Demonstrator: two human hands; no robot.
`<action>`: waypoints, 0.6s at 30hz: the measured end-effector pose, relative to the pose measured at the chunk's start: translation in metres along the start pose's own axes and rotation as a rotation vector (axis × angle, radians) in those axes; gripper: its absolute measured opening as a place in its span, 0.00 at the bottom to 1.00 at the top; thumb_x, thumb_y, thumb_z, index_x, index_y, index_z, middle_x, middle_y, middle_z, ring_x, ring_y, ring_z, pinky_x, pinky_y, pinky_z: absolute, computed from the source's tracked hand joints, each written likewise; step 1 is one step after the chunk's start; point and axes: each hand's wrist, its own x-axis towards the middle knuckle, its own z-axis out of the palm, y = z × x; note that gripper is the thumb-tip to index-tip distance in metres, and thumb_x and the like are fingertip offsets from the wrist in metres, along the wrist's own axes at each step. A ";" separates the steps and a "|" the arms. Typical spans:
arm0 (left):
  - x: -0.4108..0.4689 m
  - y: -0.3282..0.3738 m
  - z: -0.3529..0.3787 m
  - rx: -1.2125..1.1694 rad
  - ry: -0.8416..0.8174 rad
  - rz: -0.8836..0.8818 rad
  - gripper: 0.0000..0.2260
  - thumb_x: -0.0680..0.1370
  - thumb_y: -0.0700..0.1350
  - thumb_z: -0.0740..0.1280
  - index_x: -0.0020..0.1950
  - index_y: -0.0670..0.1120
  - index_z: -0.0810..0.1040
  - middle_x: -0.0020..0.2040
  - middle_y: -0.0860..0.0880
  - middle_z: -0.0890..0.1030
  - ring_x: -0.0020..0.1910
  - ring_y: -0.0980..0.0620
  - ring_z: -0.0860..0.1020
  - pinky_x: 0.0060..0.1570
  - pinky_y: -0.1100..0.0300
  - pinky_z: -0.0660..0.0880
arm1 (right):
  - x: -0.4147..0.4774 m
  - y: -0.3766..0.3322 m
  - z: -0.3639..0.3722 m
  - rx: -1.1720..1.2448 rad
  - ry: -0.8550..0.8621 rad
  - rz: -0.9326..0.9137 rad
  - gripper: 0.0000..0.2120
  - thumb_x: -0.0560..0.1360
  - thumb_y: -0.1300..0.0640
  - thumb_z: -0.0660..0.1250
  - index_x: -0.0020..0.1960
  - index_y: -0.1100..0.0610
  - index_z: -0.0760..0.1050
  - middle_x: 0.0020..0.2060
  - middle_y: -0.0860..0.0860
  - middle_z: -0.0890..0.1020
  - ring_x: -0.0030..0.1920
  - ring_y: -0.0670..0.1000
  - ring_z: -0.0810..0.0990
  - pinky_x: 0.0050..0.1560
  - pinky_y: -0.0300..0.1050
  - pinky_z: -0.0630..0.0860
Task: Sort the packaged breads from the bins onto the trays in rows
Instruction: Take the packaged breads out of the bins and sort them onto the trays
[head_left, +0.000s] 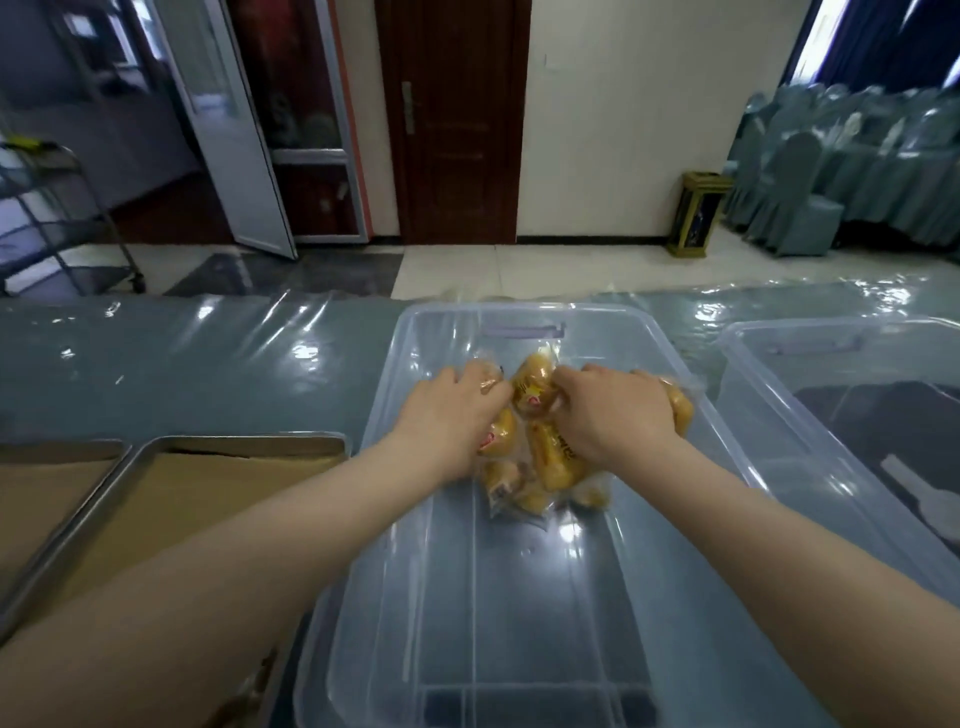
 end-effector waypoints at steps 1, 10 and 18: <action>-0.014 -0.009 -0.009 0.036 0.113 0.026 0.29 0.69 0.45 0.70 0.68 0.50 0.63 0.69 0.43 0.64 0.56 0.40 0.72 0.45 0.52 0.71 | -0.004 -0.004 -0.009 0.014 0.055 -0.013 0.05 0.76 0.49 0.53 0.47 0.47 0.67 0.43 0.48 0.76 0.35 0.54 0.68 0.40 0.47 0.59; -0.173 -0.114 -0.064 -0.007 0.413 -0.182 0.36 0.63 0.42 0.76 0.70 0.48 0.68 0.70 0.39 0.66 0.61 0.36 0.71 0.56 0.41 0.72 | -0.027 -0.145 -0.092 0.163 0.378 -0.227 0.06 0.74 0.49 0.56 0.40 0.45 0.60 0.29 0.42 0.63 0.27 0.42 0.58 0.29 0.38 0.49; -0.397 -0.236 -0.041 -0.043 0.454 -0.471 0.38 0.63 0.49 0.77 0.69 0.54 0.65 0.70 0.42 0.68 0.59 0.38 0.74 0.52 0.44 0.74 | -0.063 -0.368 -0.097 0.432 0.333 -0.398 0.05 0.71 0.47 0.54 0.40 0.47 0.64 0.33 0.43 0.71 0.34 0.51 0.72 0.33 0.46 0.68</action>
